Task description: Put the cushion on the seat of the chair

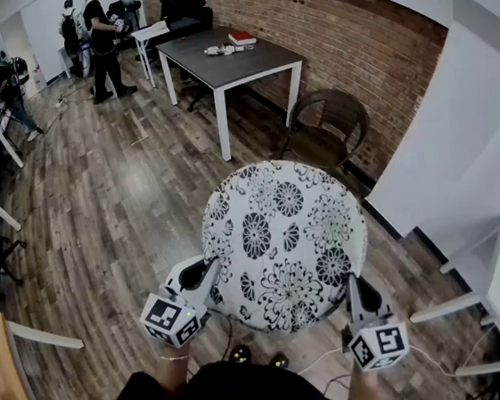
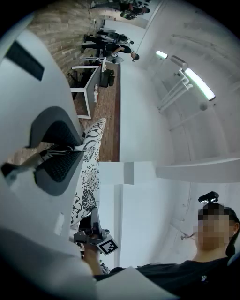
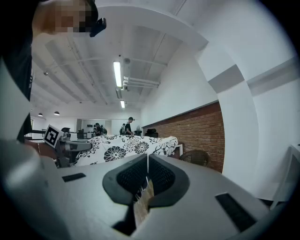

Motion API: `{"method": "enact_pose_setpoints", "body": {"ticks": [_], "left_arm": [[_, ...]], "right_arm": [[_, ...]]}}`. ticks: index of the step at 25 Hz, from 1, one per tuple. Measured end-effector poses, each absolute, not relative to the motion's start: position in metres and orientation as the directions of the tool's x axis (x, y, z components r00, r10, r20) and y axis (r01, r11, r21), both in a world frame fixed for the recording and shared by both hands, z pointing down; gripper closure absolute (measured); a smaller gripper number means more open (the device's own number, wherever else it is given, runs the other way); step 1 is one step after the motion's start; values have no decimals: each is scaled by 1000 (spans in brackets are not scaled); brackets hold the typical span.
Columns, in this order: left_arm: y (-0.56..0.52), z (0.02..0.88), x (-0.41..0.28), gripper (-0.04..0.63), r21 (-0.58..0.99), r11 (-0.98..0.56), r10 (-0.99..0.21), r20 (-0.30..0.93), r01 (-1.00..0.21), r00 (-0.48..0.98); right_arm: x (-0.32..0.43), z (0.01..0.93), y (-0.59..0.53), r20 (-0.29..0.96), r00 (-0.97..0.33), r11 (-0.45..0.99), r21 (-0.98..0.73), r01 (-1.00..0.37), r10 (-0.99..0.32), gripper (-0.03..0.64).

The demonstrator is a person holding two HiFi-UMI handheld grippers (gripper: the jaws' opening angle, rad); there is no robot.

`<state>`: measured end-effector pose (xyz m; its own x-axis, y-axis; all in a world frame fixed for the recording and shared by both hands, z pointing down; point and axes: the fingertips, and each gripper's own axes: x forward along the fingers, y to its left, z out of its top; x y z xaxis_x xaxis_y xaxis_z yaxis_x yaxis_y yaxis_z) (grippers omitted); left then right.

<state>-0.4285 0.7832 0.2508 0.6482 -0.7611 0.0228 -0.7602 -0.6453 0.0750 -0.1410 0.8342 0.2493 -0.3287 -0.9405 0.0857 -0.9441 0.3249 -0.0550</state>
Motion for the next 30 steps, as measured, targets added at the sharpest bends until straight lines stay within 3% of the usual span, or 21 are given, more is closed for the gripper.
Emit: {"method": "enact_pose_setpoints", "body": {"ticks": [30], "left_arm": [[801,244,-410,575,36,-598,-798,68,-800,599]], "right_arm": [[-116,259,843,69,-365,353,-134,-926,-929,609]]}}
